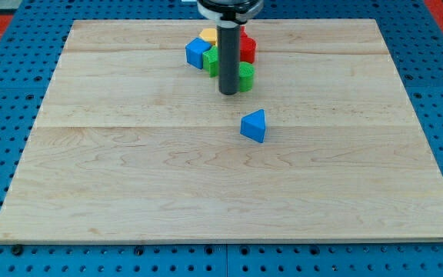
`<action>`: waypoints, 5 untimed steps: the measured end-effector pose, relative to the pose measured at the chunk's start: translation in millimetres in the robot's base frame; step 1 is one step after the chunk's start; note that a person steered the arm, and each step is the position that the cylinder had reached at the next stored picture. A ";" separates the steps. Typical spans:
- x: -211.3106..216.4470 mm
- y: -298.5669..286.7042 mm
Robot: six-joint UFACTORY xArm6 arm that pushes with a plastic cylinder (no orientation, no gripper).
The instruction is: Push the green circle into the red circle
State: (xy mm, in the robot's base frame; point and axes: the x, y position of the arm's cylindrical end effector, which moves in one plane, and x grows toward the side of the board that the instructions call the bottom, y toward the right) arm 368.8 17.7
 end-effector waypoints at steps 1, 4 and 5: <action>-6.9 16.2; -27.6 65.1; -28.5 56.2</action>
